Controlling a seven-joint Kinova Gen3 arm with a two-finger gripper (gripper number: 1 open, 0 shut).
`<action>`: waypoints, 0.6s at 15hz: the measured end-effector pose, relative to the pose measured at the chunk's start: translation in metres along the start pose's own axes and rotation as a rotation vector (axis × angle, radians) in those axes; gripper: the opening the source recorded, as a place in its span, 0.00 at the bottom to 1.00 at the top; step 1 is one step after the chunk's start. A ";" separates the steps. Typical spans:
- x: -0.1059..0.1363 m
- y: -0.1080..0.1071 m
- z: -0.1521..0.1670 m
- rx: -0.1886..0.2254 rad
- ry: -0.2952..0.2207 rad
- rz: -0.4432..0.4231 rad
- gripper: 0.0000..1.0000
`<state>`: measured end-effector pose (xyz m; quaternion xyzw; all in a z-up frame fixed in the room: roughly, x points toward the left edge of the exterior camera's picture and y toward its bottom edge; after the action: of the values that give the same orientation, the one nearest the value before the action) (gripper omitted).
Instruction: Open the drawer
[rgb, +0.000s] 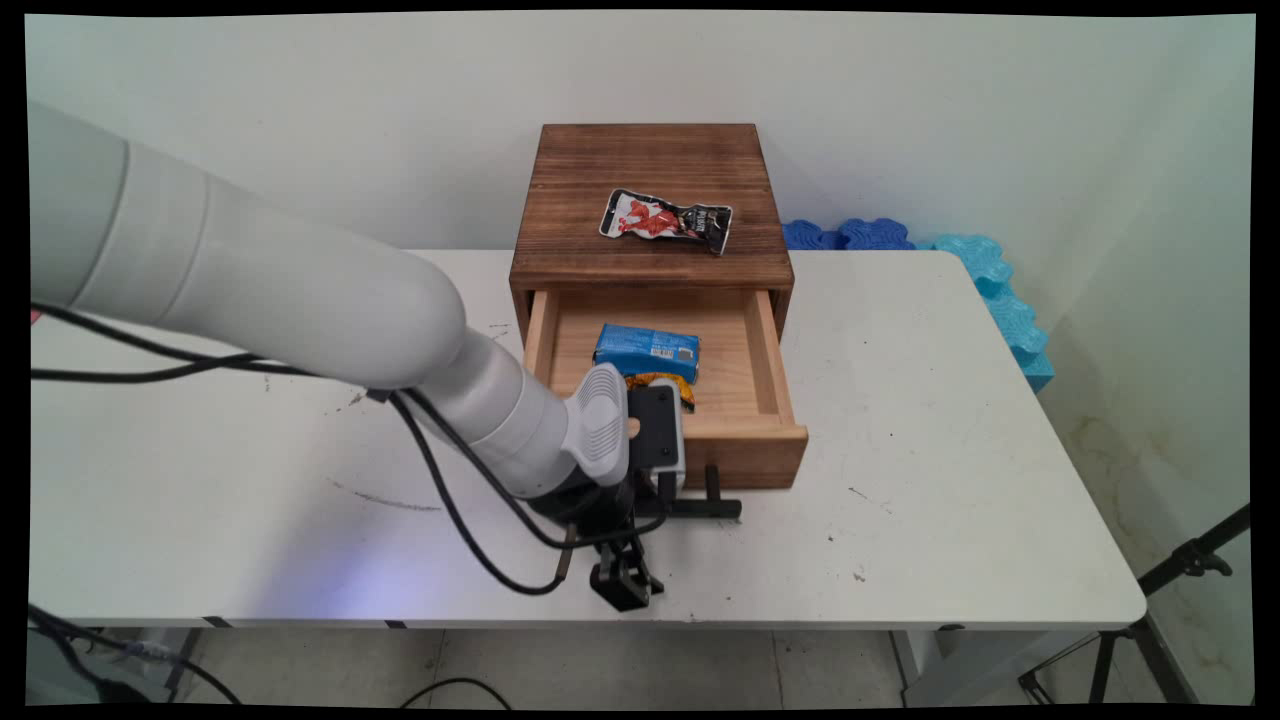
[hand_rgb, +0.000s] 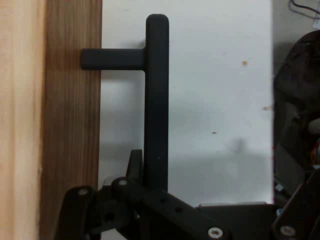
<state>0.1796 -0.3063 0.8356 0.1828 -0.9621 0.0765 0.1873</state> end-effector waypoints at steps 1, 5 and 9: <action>0.000 0.004 -0.002 -0.005 0.002 -0.001 1.00; -0.002 0.017 -0.007 -0.025 0.007 -0.003 1.00; -0.004 0.028 -0.010 -0.041 0.010 -0.004 1.00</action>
<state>0.1757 -0.2773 0.8413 0.1805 -0.9621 0.0571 0.1961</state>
